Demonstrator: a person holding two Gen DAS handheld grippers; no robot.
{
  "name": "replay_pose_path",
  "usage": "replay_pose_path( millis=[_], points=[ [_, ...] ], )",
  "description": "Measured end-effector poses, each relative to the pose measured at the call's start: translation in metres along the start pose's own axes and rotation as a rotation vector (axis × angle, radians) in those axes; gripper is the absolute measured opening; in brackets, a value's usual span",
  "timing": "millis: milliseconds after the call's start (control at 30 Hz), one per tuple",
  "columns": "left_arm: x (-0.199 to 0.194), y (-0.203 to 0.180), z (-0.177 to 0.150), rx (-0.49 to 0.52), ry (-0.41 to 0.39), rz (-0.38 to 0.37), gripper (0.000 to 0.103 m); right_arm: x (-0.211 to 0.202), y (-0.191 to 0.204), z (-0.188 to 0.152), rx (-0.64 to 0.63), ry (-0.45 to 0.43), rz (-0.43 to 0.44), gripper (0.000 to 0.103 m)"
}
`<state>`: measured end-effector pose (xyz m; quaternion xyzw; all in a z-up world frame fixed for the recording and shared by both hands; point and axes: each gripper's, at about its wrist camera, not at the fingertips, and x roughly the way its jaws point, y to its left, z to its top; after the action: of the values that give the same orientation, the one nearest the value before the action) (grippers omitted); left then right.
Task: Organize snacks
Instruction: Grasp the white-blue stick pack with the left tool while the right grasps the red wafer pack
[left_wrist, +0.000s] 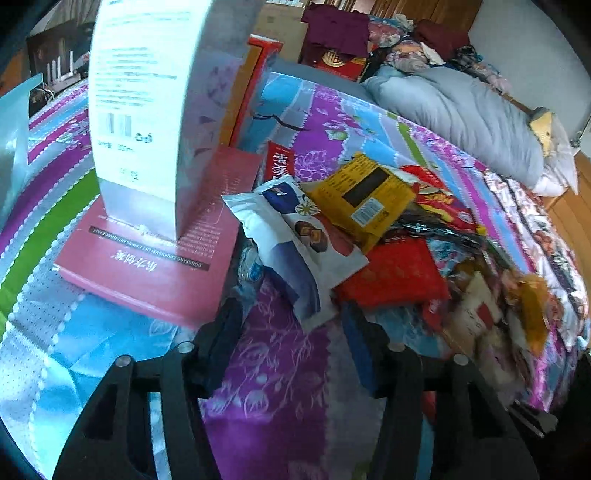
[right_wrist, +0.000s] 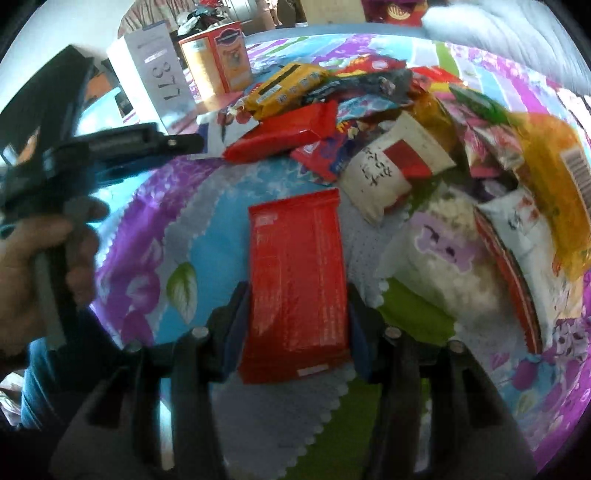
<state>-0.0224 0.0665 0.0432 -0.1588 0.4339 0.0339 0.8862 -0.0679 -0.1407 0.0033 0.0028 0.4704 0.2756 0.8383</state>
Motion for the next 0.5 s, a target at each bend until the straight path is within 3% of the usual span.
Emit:
replay_pose_path(
  millis=[233,267,367,400,500],
  points=[
    [0.015,-0.010,0.005,0.023,-0.032,0.074,0.066,0.004,0.000,-0.001,-0.021,-0.001,0.011,0.055],
    [0.017,-0.011,0.007,0.031,-0.033,0.090,0.062,0.004,-0.001,-0.001,-0.019,-0.002,0.015,0.055],
    [0.019,-0.008,0.009,0.034,-0.021,0.103,0.021,0.002,-0.003,-0.002,-0.003,-0.011,0.018,0.050],
    [0.018,-0.008,0.008,0.039,-0.023,0.111,0.016,0.000,-0.004,-0.003,0.005,-0.017,0.018,0.050],
    [0.011,-0.003,0.004,0.047,-0.021,0.088,0.013,-0.004,-0.006,-0.004,0.024,-0.033,0.017,0.049]
  ],
)
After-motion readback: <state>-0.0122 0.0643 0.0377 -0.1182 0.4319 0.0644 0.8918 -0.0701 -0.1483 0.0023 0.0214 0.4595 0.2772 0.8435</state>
